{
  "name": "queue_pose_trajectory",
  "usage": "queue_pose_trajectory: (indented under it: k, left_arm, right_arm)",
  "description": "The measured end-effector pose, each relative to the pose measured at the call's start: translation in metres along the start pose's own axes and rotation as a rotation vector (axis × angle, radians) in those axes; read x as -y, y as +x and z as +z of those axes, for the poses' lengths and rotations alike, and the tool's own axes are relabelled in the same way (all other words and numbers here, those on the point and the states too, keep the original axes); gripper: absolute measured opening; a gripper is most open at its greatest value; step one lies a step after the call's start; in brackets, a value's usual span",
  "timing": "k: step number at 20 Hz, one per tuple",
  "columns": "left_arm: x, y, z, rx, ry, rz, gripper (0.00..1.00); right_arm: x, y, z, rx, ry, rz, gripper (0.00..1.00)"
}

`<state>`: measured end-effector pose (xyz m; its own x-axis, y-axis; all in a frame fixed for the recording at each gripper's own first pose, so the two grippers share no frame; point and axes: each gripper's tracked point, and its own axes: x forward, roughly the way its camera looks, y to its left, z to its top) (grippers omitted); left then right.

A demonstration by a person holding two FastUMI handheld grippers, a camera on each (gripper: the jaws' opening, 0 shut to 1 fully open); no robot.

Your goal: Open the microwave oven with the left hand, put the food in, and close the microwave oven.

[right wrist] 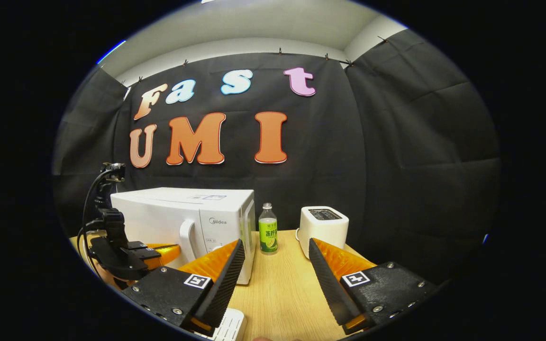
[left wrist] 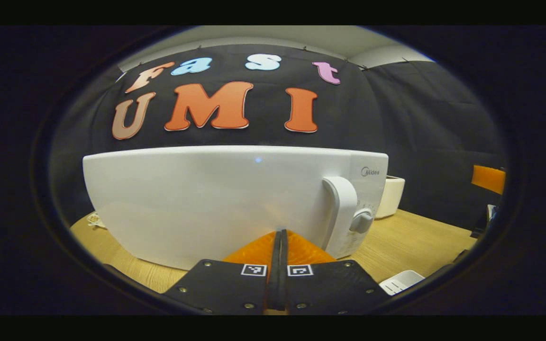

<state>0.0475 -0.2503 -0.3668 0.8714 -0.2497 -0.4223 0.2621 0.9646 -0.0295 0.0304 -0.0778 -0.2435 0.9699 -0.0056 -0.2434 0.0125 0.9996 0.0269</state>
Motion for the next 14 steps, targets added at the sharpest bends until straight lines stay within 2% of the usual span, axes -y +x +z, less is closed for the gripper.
queue_pose_trajectory:
  k: [3, 5, 6, 7, 8, 11, 13, 14]
  left_arm:
    - [-0.010, -0.021, 0.032, 0.034, -0.021, 0.011, 0.06]
    - [-0.024, -0.043, 0.068, 0.085, -0.011, 0.023, 0.06]
    - [-0.032, -0.056, 0.086, 0.113, -0.004, 0.039, 0.03]
    - [-0.039, -0.069, 0.103, 0.139, -0.002, 0.041, 0.07]
    - [-0.047, -0.084, 0.120, 0.160, -0.007, 0.042, 0.18]
    - [-0.079, -0.125, 0.164, 0.211, -0.013, 0.073, 0.26]
    - [-0.104, -0.156, 0.190, 0.249, 0.002, 0.107, 0.39]
    - [-0.116, -0.171, 0.201, 0.271, 0.019, 0.129, 0.52]
  right_arm:
    - [-0.004, -0.002, 0.015, 0.016, 0.019, 0.004, 0.85]
    - [-0.005, -0.004, 0.027, 0.025, 0.029, 0.011, 0.85]
    - [-0.006, -0.005, 0.036, 0.033, 0.034, 0.012, 0.85]
    - [-0.008, -0.006, 0.045, 0.039, 0.041, 0.014, 0.86]
    - [-0.009, -0.007, 0.053, 0.045, 0.050, 0.015, 0.86]
    - [-0.014, -0.010, 0.082, 0.070, 0.077, 0.019, 0.86]
    - [-0.018, -0.014, 0.104, 0.101, 0.079, 0.027, 0.86]
    - [-0.021, -0.016, 0.114, 0.117, 0.075, 0.031, 0.86]
